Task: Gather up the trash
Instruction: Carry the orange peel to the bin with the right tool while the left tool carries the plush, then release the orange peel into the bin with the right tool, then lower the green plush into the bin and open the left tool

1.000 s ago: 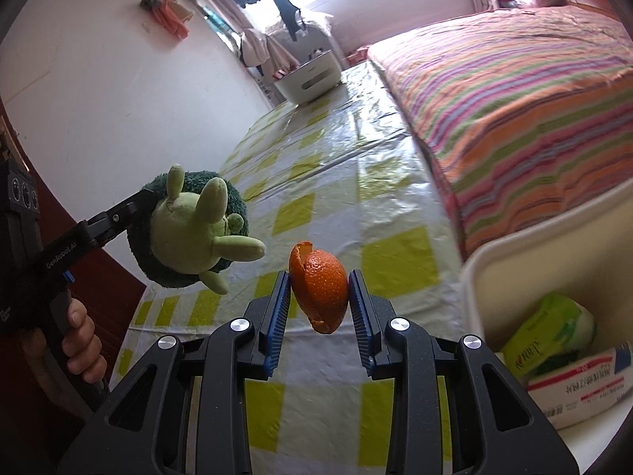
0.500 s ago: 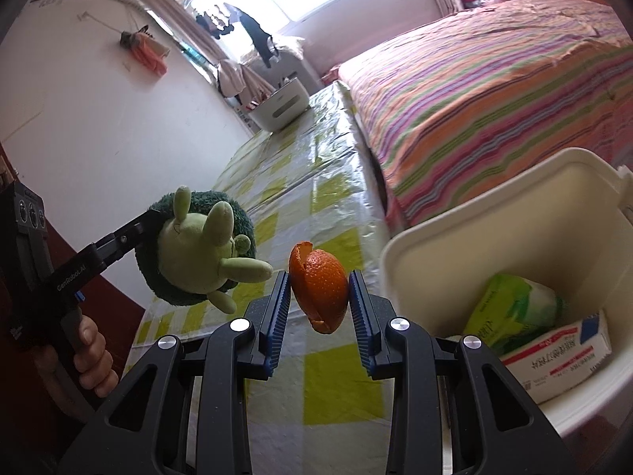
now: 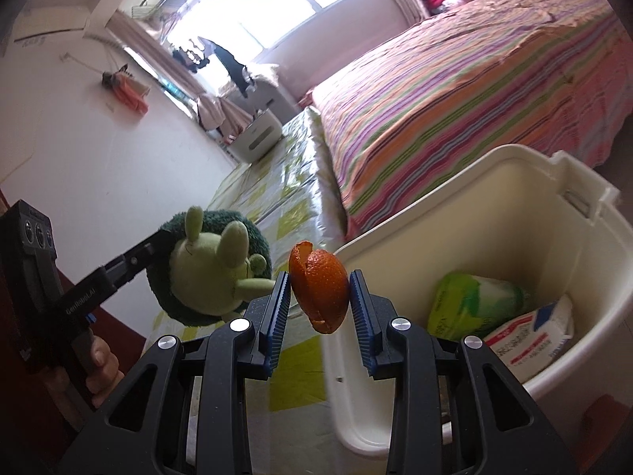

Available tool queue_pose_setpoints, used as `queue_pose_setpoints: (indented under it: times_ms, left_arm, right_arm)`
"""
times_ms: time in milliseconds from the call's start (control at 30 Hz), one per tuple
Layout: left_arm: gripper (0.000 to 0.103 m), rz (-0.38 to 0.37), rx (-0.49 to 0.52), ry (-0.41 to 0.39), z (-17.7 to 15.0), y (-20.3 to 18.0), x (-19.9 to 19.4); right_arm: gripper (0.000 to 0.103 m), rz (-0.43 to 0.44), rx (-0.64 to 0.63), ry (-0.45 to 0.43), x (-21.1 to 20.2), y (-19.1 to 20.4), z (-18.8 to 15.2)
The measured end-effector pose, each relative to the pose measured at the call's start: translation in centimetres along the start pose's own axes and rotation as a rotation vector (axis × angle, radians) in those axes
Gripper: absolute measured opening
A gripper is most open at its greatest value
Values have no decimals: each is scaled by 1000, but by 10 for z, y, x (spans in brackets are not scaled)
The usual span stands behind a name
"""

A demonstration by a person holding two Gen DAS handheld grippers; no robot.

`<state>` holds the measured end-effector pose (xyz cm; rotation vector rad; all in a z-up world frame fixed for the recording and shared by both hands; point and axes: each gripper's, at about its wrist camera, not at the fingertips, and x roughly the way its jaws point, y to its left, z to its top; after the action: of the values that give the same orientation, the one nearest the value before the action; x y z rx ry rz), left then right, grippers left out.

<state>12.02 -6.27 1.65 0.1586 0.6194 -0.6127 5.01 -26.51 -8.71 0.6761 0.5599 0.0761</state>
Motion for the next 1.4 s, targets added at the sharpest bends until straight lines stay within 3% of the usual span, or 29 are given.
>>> queue_pose_setpoints:
  times_ms: [600, 700, 733, 767, 1100, 1133, 1200, 1233, 1400]
  left_arm:
    - [35, -58, 78, 25, 0, -56, 16]
    - [35, -56, 85, 21, 1, -60, 16]
    - [35, -57, 86, 22, 1, -60, 16]
    - [35, -58, 87, 22, 2, -61, 17]
    - [34, -87, 93, 1, 7, -73, 16]
    - [33, -91, 100, 3, 6, -76, 17]
    - [17, -100, 108, 15, 6, -79, 22]
    - [15, -102, 112, 17, 5, -81, 23]
    - [14, -107, 125, 18, 5, -89, 26]
  right_arm:
    - [34, -132, 20, -139, -44, -29, 0]
    - [45, -141, 43, -144, -46, -36, -1]
    - [58, -147, 53, -146, -45, -38, -1]
    - [62, -148, 65, -151, -47, -40, -1]
    - [68, -132, 145, -255, -73, -50, 9]
    - [68, -126, 154, -256, -72, -51, 9]
    - [68, -123, 157, -253, -71, -52, 7]
    - [68, -123, 159, -256, -72, -52, 7]
    - [68, -111, 156, -257, -70, -52, 7]
